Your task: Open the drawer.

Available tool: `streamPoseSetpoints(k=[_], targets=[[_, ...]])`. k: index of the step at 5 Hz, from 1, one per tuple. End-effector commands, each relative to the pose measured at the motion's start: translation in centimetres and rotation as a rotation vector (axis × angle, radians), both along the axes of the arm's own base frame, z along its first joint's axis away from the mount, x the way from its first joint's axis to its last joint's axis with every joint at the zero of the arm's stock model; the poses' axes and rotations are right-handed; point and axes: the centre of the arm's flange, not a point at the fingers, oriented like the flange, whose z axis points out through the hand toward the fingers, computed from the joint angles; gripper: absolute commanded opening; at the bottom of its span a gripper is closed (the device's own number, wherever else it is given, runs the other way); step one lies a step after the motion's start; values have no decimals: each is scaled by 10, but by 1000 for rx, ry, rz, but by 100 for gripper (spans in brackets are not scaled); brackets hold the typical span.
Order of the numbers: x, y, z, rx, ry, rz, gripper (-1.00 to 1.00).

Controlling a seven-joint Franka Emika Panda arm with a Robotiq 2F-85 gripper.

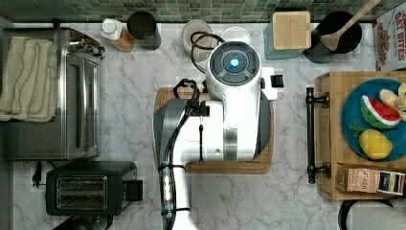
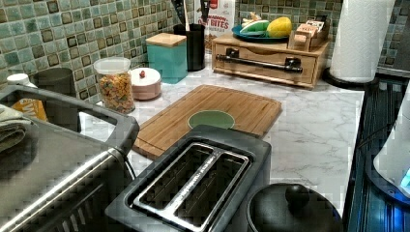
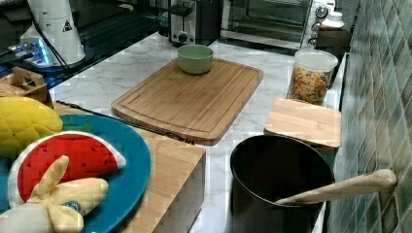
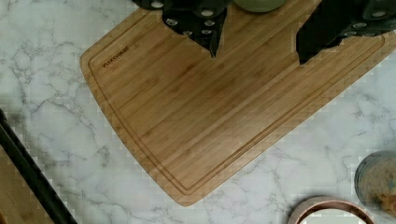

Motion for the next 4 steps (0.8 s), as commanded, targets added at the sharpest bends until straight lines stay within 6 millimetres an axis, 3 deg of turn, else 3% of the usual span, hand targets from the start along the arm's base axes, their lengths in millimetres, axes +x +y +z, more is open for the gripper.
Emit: streamPoseSetpoints(k=[1, 2, 3, 4], targets=[[-2, 0, -4, -2, 9, 0, 100], [-18, -21, -5, -56, 71, 116, 100], [-43, -73, -21, -61, 38, 329, 100], [-58, -108, -28, -96, -21, 483, 100]])
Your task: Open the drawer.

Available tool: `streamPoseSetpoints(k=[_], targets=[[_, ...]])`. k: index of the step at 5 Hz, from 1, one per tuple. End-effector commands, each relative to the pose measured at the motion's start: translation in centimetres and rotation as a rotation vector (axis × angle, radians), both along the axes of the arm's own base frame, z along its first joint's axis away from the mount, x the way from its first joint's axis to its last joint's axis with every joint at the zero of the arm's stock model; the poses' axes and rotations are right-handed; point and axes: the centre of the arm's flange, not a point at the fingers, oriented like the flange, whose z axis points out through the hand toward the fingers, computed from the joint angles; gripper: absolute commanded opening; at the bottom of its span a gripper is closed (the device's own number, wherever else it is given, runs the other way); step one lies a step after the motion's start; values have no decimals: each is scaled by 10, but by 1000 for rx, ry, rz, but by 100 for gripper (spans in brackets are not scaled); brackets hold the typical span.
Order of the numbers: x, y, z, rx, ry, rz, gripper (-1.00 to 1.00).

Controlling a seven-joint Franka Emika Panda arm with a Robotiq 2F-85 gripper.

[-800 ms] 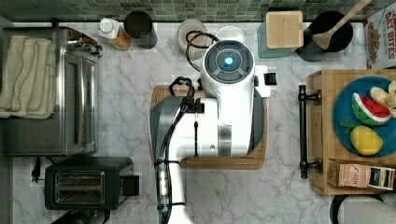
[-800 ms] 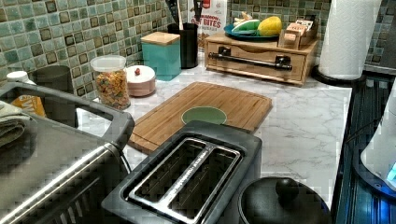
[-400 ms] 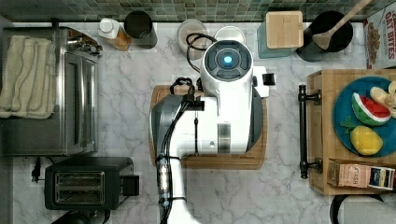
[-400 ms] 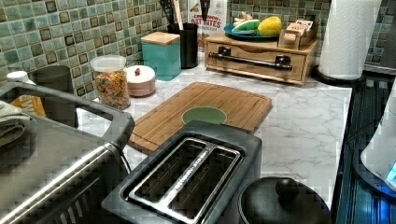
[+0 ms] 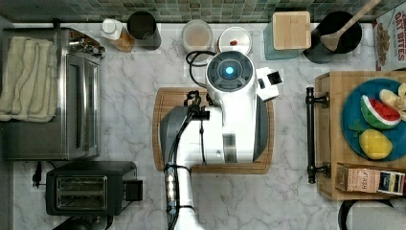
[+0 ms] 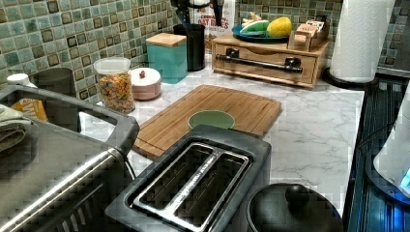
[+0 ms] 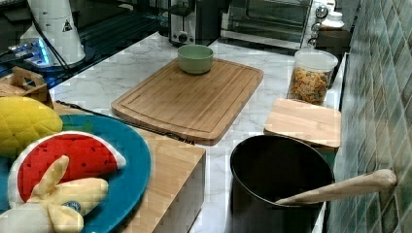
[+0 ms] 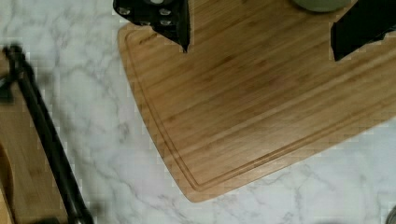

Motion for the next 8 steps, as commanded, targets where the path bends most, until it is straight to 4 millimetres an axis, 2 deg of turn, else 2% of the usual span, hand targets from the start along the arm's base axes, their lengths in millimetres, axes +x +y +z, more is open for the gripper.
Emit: streamPoseSetpoints(k=[1, 4, 6, 7, 8], targets=[[-49, -131, -10, -13, -116, 320, 100], [-65, -177, -40, -54, -101, 432, 100], [-72, -174, -61, -73, -97, 487, 100], [-67, -190, -77, -81, -80, 462, 100], [-69, -218, -93, -96, -70, 470, 100]])
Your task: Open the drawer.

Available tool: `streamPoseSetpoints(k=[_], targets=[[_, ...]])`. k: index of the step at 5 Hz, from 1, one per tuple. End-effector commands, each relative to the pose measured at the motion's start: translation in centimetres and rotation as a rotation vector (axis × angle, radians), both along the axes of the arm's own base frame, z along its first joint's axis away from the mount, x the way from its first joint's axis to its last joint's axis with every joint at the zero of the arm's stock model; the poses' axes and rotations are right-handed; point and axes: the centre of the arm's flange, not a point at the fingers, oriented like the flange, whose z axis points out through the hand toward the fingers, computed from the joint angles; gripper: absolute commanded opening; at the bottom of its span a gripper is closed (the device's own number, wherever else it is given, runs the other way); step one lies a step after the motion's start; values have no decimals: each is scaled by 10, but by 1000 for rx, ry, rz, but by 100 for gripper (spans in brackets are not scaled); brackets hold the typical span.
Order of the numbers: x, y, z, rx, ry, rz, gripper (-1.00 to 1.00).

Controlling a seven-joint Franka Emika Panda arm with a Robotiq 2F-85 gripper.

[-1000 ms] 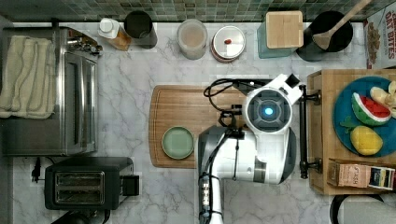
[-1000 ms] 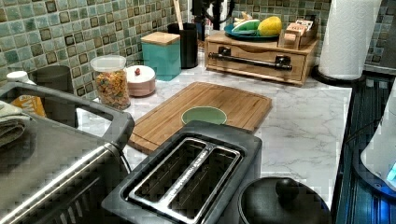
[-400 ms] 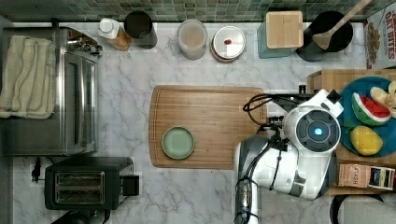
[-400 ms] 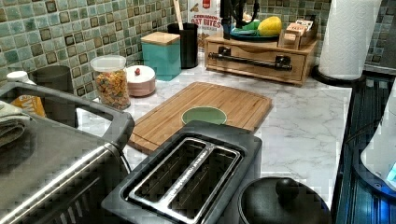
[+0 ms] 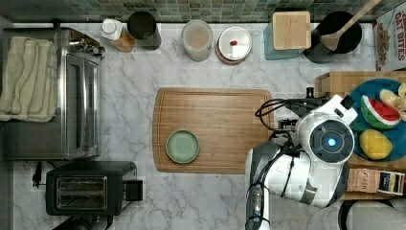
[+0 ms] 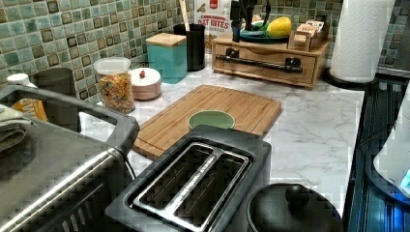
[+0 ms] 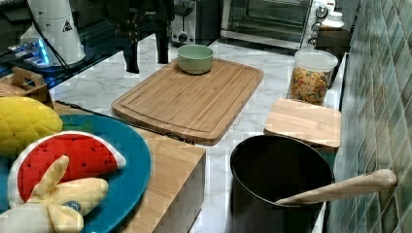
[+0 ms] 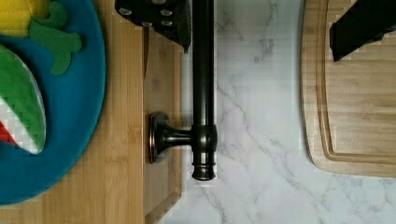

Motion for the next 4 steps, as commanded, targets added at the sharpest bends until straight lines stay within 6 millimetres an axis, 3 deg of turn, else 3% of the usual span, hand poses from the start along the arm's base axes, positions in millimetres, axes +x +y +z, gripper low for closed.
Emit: streamPoseSetpoints(k=[1, 2, 4], targets=[[-20, -42, -63, -31, 53, 13, 100], [-22, -52, -73, -38, 68, -42, 100], [-25, -47, -108, 6, 38, -73, 100]])
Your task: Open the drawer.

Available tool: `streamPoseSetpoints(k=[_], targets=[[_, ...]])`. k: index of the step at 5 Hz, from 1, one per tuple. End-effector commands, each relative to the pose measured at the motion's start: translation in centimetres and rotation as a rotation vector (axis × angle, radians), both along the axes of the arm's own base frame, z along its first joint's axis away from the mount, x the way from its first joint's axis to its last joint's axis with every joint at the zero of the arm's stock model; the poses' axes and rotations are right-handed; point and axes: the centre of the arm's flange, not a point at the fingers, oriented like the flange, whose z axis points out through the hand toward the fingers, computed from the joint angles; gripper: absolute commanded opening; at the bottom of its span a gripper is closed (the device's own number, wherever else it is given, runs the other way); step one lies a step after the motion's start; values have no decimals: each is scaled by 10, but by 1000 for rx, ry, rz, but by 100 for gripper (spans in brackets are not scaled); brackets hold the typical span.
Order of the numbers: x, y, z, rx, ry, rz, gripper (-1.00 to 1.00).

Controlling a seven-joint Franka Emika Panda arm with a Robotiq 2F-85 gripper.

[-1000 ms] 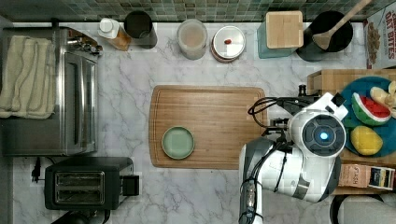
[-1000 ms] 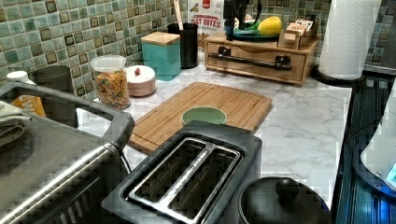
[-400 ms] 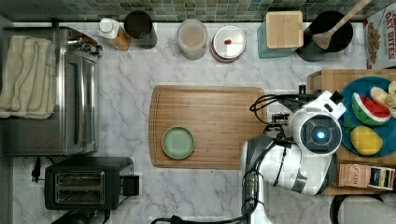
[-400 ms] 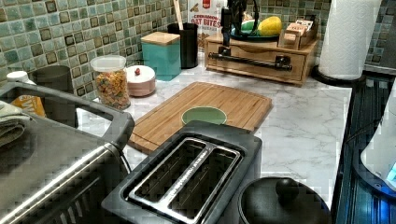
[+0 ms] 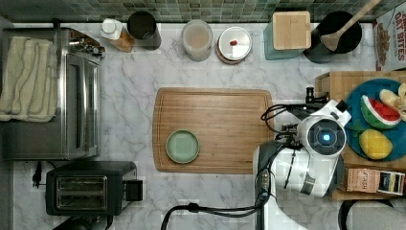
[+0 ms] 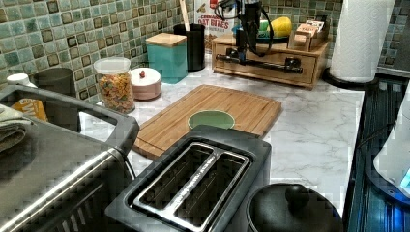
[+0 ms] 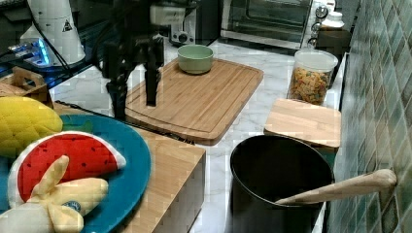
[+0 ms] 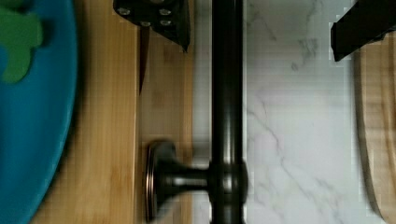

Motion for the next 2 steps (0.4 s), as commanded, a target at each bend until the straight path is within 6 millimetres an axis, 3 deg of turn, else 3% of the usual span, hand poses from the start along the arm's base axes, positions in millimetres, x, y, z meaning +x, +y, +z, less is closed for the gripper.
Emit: streamPoseSetpoints(k=[1, 2], targets=[[-9, -10, -35, 43, -21, -61, 100], [1, -2, -47, 22, -67, -16, 100]])
